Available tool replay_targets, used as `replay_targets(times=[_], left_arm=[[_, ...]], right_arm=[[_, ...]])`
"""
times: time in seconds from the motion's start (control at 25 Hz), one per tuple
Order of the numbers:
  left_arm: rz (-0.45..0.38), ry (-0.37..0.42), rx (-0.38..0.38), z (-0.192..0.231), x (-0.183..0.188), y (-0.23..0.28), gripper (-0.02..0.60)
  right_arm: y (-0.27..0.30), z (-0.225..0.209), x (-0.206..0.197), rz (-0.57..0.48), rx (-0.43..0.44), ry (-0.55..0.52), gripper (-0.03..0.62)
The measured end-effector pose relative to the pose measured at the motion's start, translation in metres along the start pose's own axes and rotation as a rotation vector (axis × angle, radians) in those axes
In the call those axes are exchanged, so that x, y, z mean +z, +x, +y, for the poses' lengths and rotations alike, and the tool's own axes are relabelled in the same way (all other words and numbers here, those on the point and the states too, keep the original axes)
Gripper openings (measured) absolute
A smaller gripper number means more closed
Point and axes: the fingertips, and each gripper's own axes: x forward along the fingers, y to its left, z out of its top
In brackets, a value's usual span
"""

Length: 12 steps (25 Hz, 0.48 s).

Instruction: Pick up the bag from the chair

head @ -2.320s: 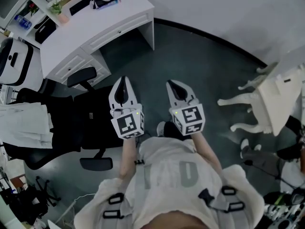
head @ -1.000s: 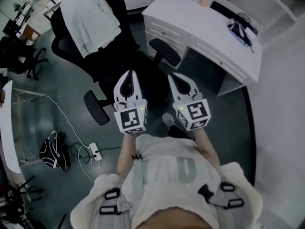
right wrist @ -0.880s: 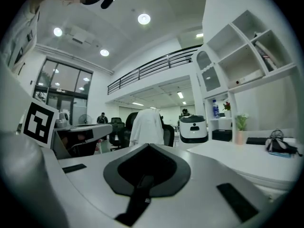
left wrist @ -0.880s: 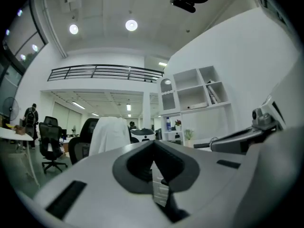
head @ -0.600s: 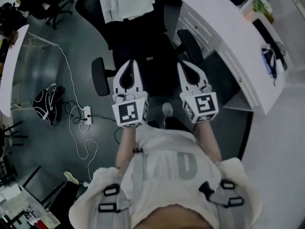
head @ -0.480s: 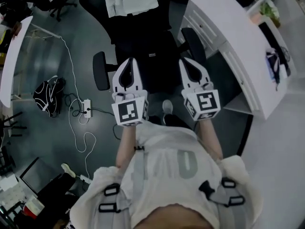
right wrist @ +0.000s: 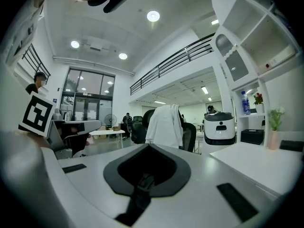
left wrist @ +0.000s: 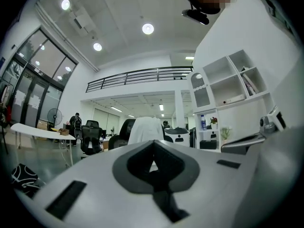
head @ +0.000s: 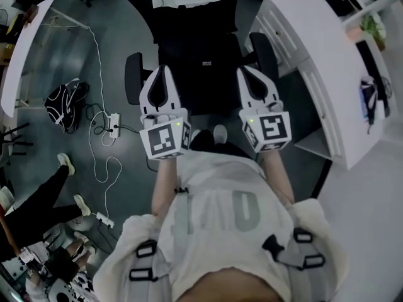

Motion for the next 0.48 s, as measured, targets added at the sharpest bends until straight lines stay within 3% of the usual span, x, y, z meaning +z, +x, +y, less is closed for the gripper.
replay_targets(times=[0.48], left_arm=[[-0.043,0.013,-0.034,0.023,0.003,0.015,0.006]], right_arm=[[0.025,0.007,-0.004,-0.012,-0.043,0.027,0.005]])
